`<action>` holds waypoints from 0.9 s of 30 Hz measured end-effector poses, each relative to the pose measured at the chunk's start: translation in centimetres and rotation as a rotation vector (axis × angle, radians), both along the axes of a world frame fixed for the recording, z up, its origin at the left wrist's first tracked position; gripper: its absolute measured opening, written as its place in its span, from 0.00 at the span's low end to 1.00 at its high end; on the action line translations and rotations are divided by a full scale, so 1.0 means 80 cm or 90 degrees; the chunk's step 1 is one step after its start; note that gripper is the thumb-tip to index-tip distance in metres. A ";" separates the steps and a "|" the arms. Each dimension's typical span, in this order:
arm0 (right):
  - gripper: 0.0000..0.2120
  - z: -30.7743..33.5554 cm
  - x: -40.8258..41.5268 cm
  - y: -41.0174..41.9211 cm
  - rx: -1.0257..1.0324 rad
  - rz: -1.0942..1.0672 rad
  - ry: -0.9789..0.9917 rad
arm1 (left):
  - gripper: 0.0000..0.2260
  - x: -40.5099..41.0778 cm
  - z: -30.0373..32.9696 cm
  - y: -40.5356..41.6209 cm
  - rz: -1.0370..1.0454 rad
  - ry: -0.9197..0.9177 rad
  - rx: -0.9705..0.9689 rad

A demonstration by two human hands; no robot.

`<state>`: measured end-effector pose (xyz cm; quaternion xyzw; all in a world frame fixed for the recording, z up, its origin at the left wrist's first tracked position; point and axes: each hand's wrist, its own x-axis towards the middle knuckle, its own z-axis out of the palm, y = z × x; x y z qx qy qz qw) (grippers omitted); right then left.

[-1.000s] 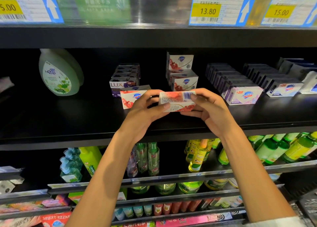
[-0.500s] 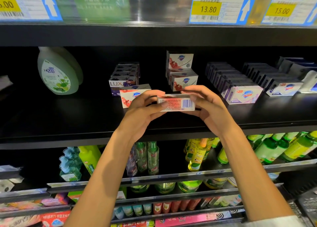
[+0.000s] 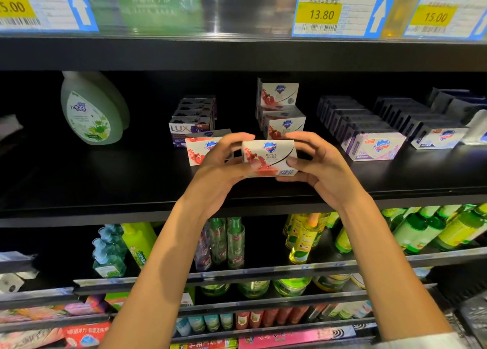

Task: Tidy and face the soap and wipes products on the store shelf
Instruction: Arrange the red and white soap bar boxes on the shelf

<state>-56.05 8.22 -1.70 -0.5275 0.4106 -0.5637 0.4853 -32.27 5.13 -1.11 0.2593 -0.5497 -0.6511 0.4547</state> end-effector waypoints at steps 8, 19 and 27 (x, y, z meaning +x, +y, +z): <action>0.25 0.000 0.000 0.004 -0.039 -0.002 0.047 | 0.22 -0.007 -0.003 -0.003 0.050 -0.048 0.011; 0.20 -0.004 0.002 0.003 -0.064 -0.032 0.116 | 0.18 -0.008 -0.004 -0.004 0.082 -0.073 -0.009; 0.23 -0.011 0.005 -0.003 -0.081 -0.048 0.259 | 0.17 0.022 -0.002 -0.003 0.181 -0.113 -0.083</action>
